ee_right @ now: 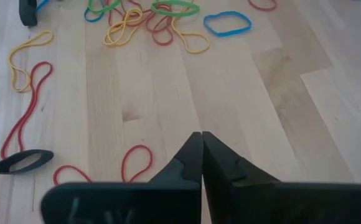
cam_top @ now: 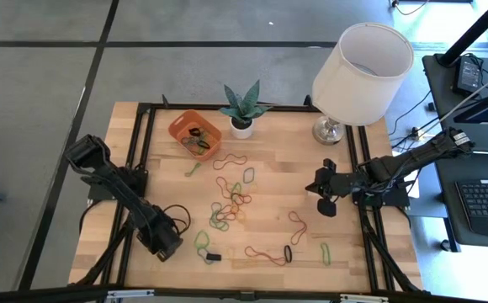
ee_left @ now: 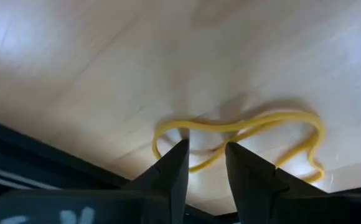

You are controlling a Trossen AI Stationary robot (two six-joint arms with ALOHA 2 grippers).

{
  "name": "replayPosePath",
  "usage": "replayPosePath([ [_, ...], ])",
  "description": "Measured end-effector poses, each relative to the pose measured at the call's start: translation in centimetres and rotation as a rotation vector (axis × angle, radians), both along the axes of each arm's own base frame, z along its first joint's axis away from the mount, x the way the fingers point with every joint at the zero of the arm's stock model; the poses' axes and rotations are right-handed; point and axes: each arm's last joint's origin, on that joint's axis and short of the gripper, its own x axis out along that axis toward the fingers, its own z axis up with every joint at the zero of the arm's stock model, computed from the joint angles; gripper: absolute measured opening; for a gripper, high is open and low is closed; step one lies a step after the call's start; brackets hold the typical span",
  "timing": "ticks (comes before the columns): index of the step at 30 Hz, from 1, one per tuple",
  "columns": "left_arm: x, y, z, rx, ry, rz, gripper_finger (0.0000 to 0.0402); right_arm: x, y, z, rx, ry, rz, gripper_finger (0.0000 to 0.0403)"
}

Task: Pick and place rubber bands into bin
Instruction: Put the yellow rubber band into the orange bin

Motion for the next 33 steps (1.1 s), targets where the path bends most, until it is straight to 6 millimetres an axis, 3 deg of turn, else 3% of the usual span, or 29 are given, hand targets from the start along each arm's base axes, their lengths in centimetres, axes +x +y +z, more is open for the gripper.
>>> replayPosePath([
  [5, 0.0, 0.0, -0.1, -0.009, -0.01, -0.003, 0.007, 0.0, 0.0, 0.0, -0.001, 0.0, 0.0, 0.0005],
  [10, 0.2, -0.2, -0.1, -0.011, -0.014, 0.031, 0.001, 0.0, 0.0, 0.0, -0.015, -0.002, 0.015, 0.0005],
  [13, 0.4, -0.4, 0.2, -0.002, -0.017, 0.046, 0.0003, 0.0, 0.0, 0.0, -0.014, -0.003, 0.015, 0.0005],
  [25, 0.9, -0.7, 2.1, 0.077, 0.012, 0.015, 0.0007, 0.0, 0.0, 0.0, -0.016, -0.003, 0.017, 0.0005],
  [33, 0.4, -0.3, 2.2, 0.125, 0.066, 0.007, 0.0053, 0.0, 0.0, 0.0, -0.014, -0.003, 0.015, 0.0005],
])
